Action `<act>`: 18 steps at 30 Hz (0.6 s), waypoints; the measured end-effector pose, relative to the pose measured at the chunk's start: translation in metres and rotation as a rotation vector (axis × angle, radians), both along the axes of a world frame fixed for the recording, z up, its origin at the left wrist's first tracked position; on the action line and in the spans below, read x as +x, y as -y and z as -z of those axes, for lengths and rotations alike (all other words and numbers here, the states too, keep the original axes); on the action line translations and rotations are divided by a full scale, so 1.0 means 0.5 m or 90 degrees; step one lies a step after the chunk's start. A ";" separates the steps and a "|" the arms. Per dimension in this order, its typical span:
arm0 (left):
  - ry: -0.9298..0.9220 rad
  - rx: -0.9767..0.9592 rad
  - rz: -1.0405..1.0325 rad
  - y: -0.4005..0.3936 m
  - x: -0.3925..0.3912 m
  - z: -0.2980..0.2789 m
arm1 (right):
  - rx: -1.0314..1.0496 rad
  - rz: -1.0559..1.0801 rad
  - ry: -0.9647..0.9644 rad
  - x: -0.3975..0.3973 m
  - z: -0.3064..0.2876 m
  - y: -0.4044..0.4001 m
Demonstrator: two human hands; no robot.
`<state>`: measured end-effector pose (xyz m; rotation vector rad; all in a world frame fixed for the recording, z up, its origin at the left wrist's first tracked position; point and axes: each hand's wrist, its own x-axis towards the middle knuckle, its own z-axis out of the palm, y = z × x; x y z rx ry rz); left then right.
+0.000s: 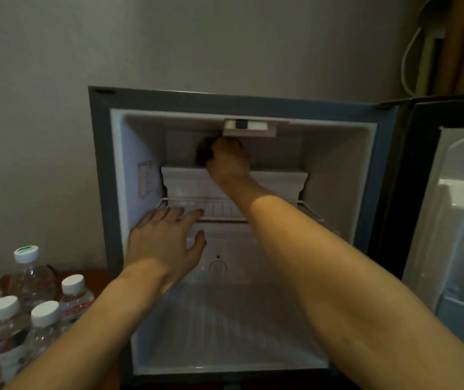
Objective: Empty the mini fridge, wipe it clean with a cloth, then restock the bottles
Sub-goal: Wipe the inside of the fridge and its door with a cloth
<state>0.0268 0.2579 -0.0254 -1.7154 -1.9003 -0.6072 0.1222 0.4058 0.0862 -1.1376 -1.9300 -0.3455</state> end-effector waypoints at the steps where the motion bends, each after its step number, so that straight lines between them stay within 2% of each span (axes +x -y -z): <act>1: 0.003 -0.001 0.000 0.001 0.001 -0.001 | -0.010 0.007 -0.006 0.027 -0.003 -0.003; 8: 0.006 -0.017 -0.014 0.009 0.007 -0.006 | -0.055 0.163 -0.020 0.231 0.001 -0.048; 16: -0.003 0.007 0.019 0.003 -0.001 0.004 | -0.054 0.205 -0.020 0.190 -0.007 -0.019; 18: -0.003 0.013 0.031 0.002 -0.005 0.006 | -0.044 0.171 -0.007 0.152 -0.005 -0.009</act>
